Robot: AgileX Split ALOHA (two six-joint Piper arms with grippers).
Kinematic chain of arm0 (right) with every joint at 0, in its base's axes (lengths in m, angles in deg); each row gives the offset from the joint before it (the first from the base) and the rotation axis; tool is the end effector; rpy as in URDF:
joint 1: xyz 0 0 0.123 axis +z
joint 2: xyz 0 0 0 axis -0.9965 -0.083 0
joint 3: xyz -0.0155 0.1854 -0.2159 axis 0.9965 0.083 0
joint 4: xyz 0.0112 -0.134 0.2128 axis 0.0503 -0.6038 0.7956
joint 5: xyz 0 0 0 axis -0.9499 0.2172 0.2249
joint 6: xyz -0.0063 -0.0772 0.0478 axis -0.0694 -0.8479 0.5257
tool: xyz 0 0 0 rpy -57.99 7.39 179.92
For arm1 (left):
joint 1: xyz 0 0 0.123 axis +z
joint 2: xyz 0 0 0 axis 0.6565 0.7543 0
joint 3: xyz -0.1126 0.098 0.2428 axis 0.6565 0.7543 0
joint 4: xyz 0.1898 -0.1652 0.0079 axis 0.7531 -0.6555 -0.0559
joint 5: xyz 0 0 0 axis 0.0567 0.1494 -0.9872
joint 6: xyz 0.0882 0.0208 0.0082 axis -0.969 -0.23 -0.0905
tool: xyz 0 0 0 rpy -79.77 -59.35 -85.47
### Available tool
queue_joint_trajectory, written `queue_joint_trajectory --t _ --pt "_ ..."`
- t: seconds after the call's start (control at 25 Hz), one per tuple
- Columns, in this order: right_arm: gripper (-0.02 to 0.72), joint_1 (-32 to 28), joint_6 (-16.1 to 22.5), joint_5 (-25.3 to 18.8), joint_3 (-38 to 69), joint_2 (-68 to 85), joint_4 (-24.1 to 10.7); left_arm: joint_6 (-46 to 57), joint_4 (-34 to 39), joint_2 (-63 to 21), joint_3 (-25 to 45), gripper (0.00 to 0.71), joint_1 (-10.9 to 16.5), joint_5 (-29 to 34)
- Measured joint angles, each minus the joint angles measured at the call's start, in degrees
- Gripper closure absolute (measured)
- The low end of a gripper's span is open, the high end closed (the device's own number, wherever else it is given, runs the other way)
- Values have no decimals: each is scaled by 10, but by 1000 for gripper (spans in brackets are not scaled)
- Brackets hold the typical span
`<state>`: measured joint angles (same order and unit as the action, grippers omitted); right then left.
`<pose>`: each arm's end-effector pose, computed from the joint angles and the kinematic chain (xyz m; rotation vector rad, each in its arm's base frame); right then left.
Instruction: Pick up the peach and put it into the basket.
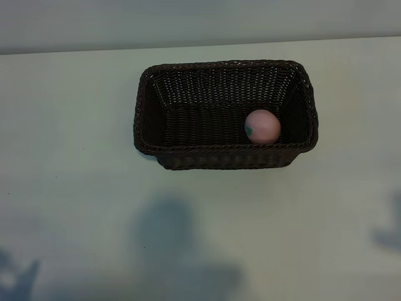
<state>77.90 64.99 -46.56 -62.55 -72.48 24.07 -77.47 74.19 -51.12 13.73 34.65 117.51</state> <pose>-0.0104 0.0048 0.3821 0.1032 2.0193 -0.0453 -0.0090 -0.0092 0.2755 0.3046 2.0382 -0.1104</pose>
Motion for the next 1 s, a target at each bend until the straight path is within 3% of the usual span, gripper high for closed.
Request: queue_joint_trajectory --t 0.6,1.0 --pt "153 0 1 -1 133 156 -17 -1 0 0 0 117 0 0" --pt "153 6 1 -2 211 159 -20 -1 0 0 0 117 0 0"
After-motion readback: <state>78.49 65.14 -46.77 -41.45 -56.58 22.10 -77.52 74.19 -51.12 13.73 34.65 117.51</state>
